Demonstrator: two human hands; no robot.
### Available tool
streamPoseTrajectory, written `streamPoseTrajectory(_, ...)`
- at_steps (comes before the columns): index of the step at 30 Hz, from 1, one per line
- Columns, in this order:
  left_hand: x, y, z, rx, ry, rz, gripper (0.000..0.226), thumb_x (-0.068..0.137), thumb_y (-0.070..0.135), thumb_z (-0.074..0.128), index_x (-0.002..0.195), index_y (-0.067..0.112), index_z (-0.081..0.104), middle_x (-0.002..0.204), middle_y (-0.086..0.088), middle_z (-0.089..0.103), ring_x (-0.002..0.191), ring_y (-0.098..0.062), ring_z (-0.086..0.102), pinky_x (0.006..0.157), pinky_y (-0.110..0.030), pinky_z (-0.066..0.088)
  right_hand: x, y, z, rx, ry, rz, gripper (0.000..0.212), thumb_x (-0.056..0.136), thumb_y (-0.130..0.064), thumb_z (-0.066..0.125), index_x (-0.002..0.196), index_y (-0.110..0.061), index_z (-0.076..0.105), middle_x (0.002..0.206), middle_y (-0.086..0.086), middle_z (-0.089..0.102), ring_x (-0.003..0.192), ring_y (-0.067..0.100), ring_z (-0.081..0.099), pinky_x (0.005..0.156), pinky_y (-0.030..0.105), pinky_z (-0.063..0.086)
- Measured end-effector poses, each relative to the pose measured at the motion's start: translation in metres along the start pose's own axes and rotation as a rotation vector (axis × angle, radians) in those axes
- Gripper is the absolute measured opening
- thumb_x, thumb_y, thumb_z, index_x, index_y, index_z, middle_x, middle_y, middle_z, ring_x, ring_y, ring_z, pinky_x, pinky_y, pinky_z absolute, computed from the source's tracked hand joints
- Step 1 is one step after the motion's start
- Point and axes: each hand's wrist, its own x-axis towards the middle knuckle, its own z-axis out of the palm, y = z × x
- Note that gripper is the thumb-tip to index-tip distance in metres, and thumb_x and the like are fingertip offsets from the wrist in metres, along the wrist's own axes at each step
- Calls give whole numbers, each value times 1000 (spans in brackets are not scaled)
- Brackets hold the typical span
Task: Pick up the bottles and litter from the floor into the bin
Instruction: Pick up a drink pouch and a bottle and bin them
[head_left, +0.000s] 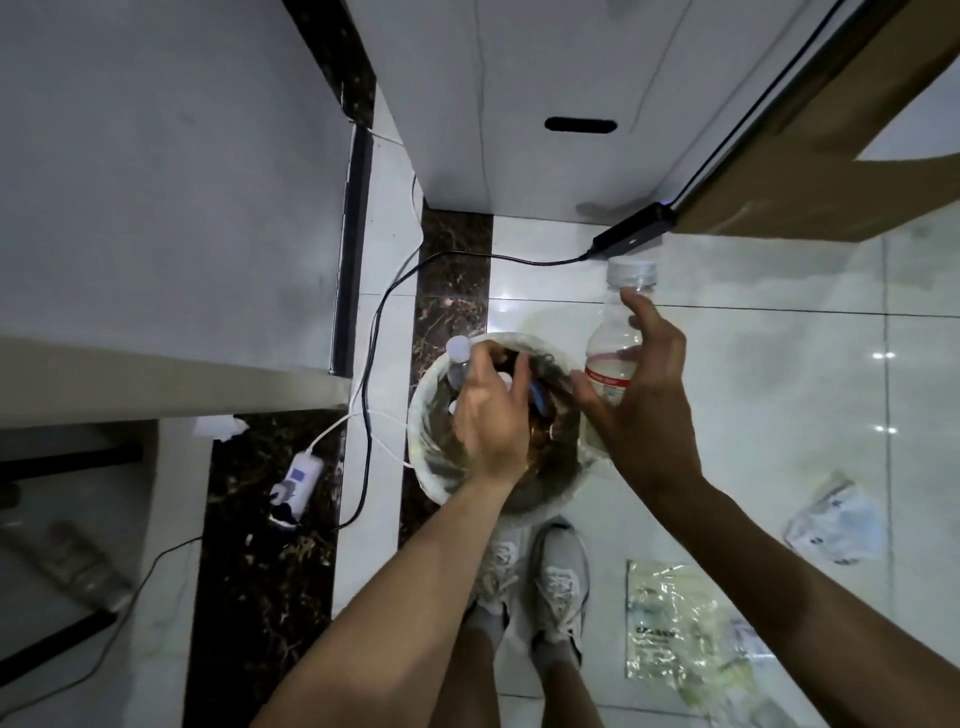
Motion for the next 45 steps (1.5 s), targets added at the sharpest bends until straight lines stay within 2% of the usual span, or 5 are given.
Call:
streamPoseTrajectory(9,48,28,-99,-51,-43,-39,20,98,36,46,116,33,56,87,10,67,76,-11,62,66,-25,46,-17,-32,-3,42,-166,-13,69,84,-11,73,141,-24,37,136,9,40,111,0,40,93,2,36)
streamPoseTrajectory(16,63,41,-118,-3,75,29,20,100,23,45,114,27,58,85,17,58,68,-8,55,65,-23,43,-25,-40,6,102,-176,46,54,95,-17,59,132,-48,34,140,2,27,115,11,44,97,18,43)
streamPoseTrajectory(21,58,42,-114,96,24,142,23,100,20,44,120,22,57,108,8,70,90,-15,65,69,-23,39,-36,-31,20,121,-181,100,46,101,-27,49,140,-42,31,137,-7,25,100,-12,46,93,23,43)
streamPoseTrajectory(29,49,36,-115,207,-141,160,37,97,15,43,131,28,51,122,7,66,99,-20,66,76,-27,41,-40,-6,21,-267,-1160,545,35,102,-30,43,126,-10,60,96,7,64,79,19,60,68,23,50)
streamPoseTrajectory(45,73,117,-185,421,-543,31,27,96,36,47,117,29,62,115,-3,68,104,-26,62,80,-29,45,48,-106,-37,-194,-598,412,31,90,-38,55,114,-22,64,115,6,67,101,25,61,79,30,45)
